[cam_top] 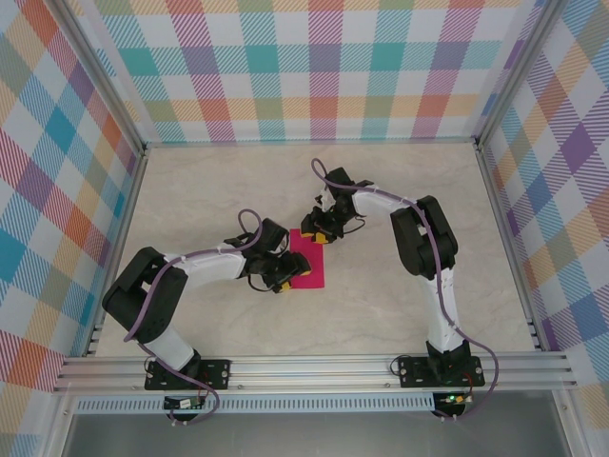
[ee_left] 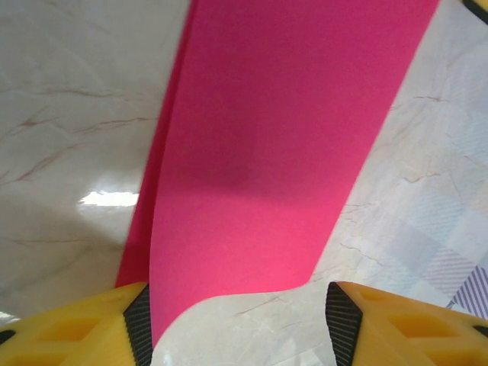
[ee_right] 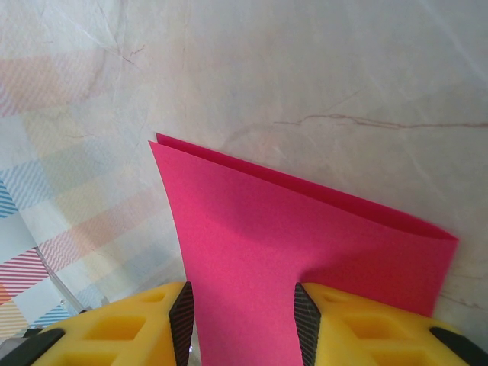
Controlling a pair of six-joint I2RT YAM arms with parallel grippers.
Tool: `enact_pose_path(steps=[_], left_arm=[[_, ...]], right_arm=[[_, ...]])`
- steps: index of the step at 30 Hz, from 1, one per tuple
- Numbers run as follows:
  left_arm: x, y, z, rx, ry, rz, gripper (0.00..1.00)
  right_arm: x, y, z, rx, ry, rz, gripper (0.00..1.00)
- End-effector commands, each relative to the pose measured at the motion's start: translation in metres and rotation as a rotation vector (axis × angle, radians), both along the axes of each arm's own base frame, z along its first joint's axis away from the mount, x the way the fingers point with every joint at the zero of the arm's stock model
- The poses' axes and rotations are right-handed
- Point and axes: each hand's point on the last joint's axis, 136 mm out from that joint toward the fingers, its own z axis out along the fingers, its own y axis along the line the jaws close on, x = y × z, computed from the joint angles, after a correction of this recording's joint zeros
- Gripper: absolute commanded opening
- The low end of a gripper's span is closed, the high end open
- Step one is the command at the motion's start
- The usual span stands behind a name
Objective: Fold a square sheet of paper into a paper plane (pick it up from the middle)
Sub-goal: Fold the triangle a second time at the center of the table.
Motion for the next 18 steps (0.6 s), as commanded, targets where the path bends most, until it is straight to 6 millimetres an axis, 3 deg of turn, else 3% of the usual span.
enact_pose_path(steps=[1, 18], left_arm=[[0.001, -0.017, 0.008, -0.064, -0.02, -0.035, 0.58], [0.005, -0.018, 0.021, -0.092, -0.074, -0.037, 0.49]], right_arm=[[-0.013, -0.016, -0.033, -0.075, 0.082, -0.02, 0.44], [-0.012, -0.016, -0.033, -0.078, 0.089, -0.02, 0.43]])
